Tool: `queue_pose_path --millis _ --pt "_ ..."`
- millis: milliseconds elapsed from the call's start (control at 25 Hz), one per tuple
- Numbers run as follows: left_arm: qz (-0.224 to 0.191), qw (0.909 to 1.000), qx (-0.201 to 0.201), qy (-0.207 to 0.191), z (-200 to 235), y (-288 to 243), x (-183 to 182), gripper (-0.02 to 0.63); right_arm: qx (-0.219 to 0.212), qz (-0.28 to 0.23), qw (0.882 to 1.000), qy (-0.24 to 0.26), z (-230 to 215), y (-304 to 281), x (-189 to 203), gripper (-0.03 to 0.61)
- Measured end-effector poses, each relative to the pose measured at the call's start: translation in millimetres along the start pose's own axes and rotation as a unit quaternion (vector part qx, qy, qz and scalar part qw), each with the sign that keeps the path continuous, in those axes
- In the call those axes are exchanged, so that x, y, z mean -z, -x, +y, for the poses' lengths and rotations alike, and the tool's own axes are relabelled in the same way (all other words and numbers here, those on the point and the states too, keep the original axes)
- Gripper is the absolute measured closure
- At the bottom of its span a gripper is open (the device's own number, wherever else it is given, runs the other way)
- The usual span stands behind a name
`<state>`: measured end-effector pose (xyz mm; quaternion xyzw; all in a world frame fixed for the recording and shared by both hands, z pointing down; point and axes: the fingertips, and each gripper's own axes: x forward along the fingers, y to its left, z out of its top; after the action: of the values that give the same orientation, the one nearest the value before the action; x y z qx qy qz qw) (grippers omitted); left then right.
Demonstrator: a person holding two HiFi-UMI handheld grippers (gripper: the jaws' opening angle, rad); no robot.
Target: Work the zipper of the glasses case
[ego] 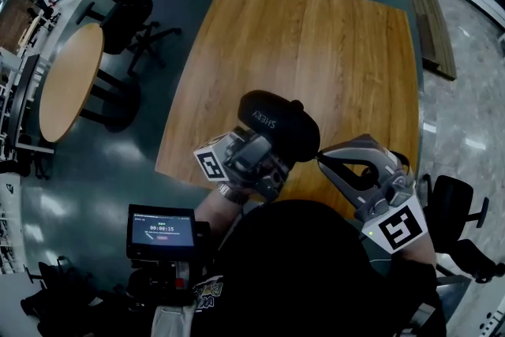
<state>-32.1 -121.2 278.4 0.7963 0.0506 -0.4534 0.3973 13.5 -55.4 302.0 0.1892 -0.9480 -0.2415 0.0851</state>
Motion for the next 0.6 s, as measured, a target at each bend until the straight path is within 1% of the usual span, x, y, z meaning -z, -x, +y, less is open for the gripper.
queue_pose_path --millis 80,240,320,360,400,440,520,600 --pt "-0.011 0.9999 -0.005 0.010 2.9 1.7 -0.7 0.184 -0.004 -0.005 1.000 -0.007 1.1 0.8 -1.8 0.574" --pt "-0.032 0.9980 -0.019 0.050 14.3 7.4 -0.8 0.179 -0.009 -0.010 1.000 -0.015 4.8 0.5 -3.2 0.574" --pt "-0.035 0.9965 -0.016 0.075 16.4 7.5 2.0 0.164 -0.013 -0.010 1.000 -0.013 5.4 -0.6 -3.7 0.574" --pt "-0.033 0.9961 -0.012 0.081 15.3 6.9 3.7 0.173 -0.013 -0.008 1.000 -0.011 4.8 -1.1 -2.8 0.574" --pt "-0.030 0.9964 -0.011 0.079 13.7 6.1 4.7 0.261 -0.009 -0.003 1.000 -0.010 3.0 -1.5 -0.7 0.574" --pt "-0.028 0.9972 -0.017 0.067 13.0 5.6 4.2 0.299 -0.002 0.003 1.000 -0.009 0.3 -1.7 2.3 0.574" --pt "-0.032 0.9980 -0.050 0.021 15.2 5.6 0.3 0.310 0.022 0.022 0.999 -0.007 -7.0 -2.6 11.0 0.574" --pt "-0.046 0.9939 -0.096 -0.029 20.3 7.6 -5.8 0.314 0.051 0.050 0.997 0.000 -12.5 -5.7 21.9 0.574"
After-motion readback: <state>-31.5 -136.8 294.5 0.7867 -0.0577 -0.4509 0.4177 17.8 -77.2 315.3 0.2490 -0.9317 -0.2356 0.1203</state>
